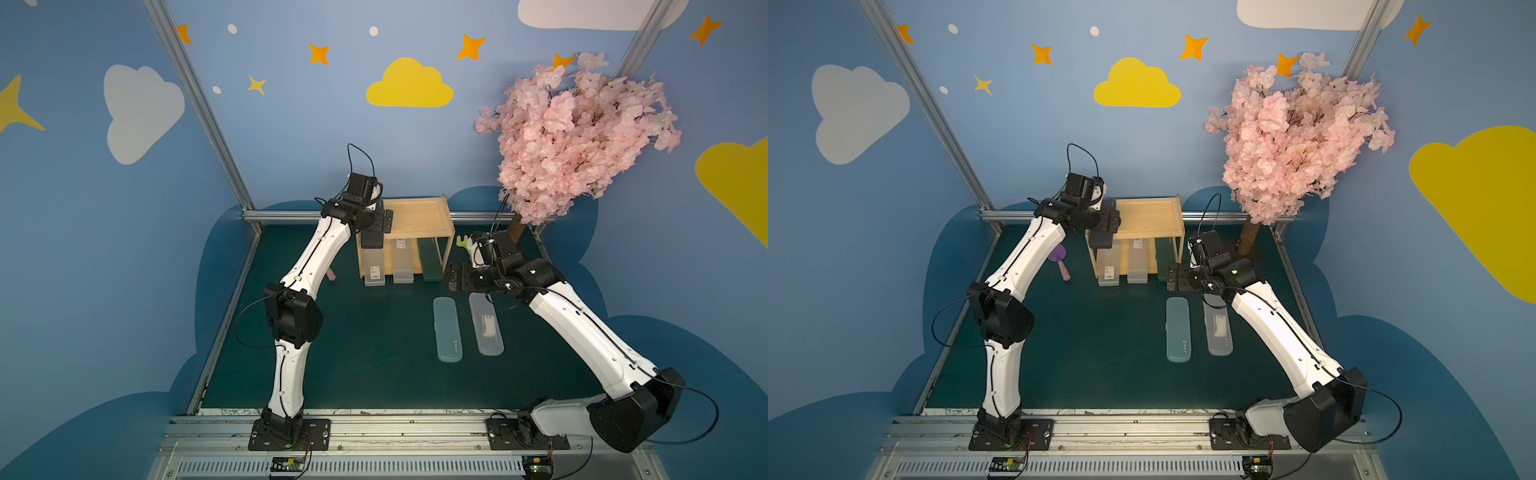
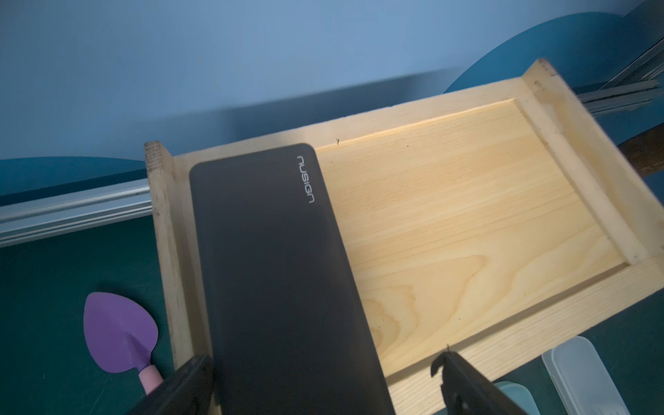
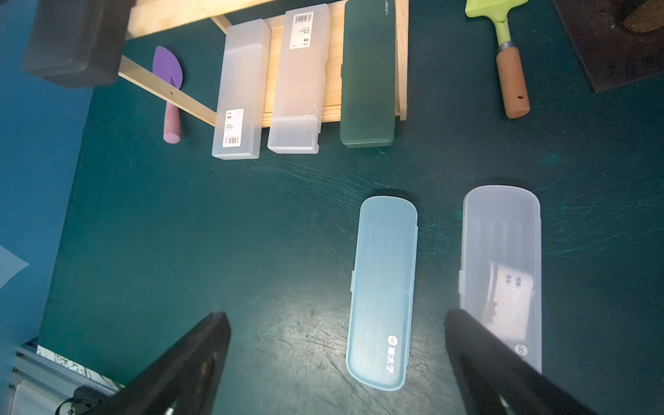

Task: Remove the pencil cases from the shelf
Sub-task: Pick up the pencil case from the shelf.

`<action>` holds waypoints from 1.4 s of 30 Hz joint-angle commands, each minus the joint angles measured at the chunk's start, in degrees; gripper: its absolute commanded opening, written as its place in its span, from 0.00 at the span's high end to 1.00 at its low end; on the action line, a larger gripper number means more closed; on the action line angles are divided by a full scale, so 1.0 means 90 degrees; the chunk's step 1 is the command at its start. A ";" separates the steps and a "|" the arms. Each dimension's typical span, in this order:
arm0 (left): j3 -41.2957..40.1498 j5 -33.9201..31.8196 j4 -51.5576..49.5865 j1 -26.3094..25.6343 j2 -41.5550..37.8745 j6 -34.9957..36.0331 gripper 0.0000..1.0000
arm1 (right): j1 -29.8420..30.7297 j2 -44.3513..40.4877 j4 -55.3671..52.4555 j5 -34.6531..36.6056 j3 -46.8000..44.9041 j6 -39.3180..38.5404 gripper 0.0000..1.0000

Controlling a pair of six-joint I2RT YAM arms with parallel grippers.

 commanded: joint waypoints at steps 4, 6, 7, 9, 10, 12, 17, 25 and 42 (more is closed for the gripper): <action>0.0127 -0.0270 -0.0207 0.0011 0.0142 -0.0168 0.00 | -0.0135 -0.0244 0.0065 -0.0155 -0.0130 0.0010 0.02; 0.0136 -0.0283 -0.0193 0.0015 0.0179 -0.0210 0.00 | -0.0145 -0.0239 0.0056 -0.0176 -0.0140 -0.0005 0.02; 0.0163 -0.0265 -0.0188 0.0010 0.0205 -0.0227 0.00 | -0.0159 -0.0236 0.0054 -0.0185 -0.0140 0.0000 0.02; 0.0219 -0.0215 -0.0216 -0.0005 0.0269 -0.0246 0.00 | -0.0169 -0.0231 0.0047 -0.0195 -0.0149 0.0001 0.02; 0.0252 -0.0200 -0.0237 -0.0022 0.0295 -0.0253 0.00 | -0.0177 -0.0240 0.0047 -0.0201 -0.0149 -0.0008 0.02; 0.0317 -0.0185 -0.0292 -0.0040 0.0355 -0.0254 0.00 | -0.0190 -0.0236 0.0047 -0.0214 -0.0150 -0.0008 0.02; 0.0401 -0.0272 -0.0372 -0.0096 0.0441 -0.0295 0.00 | -0.0235 -0.0246 0.0042 -0.0230 -0.0179 -0.0021 0.02; 0.0508 -0.0433 -0.0519 -0.0151 0.0523 -0.0354 0.06 | -0.0286 -0.0246 0.0047 -0.0298 -0.0304 -0.0018 0.02; 0.0859 -0.0760 -0.0755 -0.0341 0.0491 -0.0405 0.24 | -0.0375 -0.0378 0.0113 -0.0365 -0.0510 -0.0063 0.02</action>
